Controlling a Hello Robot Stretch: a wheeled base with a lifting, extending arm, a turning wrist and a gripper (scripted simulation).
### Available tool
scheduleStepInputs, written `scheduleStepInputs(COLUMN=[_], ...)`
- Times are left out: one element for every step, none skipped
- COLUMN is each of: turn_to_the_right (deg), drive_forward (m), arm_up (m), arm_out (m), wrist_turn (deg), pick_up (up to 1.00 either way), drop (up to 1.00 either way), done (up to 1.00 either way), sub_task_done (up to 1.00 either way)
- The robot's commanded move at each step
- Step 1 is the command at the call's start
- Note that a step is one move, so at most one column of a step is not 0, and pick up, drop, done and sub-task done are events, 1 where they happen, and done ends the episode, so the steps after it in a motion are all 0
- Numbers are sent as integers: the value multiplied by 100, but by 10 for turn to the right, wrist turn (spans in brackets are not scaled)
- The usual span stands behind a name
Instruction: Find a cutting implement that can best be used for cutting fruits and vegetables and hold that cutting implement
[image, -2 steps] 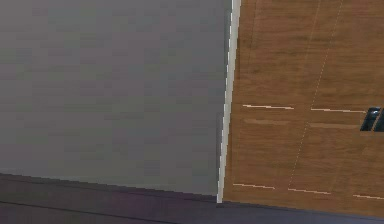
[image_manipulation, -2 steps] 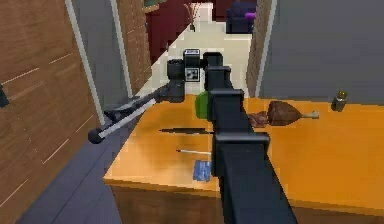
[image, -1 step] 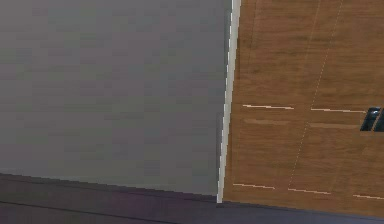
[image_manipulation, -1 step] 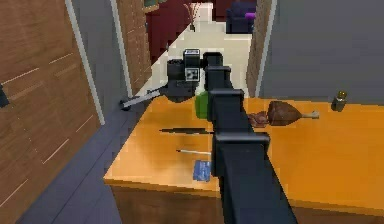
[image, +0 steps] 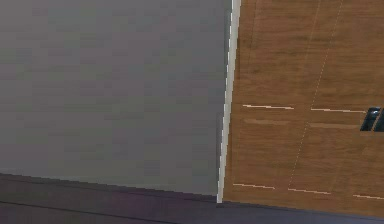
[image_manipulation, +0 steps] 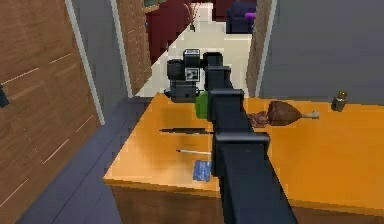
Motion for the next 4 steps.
scheduleStepInputs(turn_to_the_right=[0,0,0,0], drive_forward=[0,0,0,0], arm_up=[-16,0,10,0], arm_out=[0,0,0,0], wrist_turn=[0,0,0,0], pick_up=[0,100,0,0], drop=[0,0,0,0], done=[0,0,0,100], sub_task_done=[0,0,0,0])
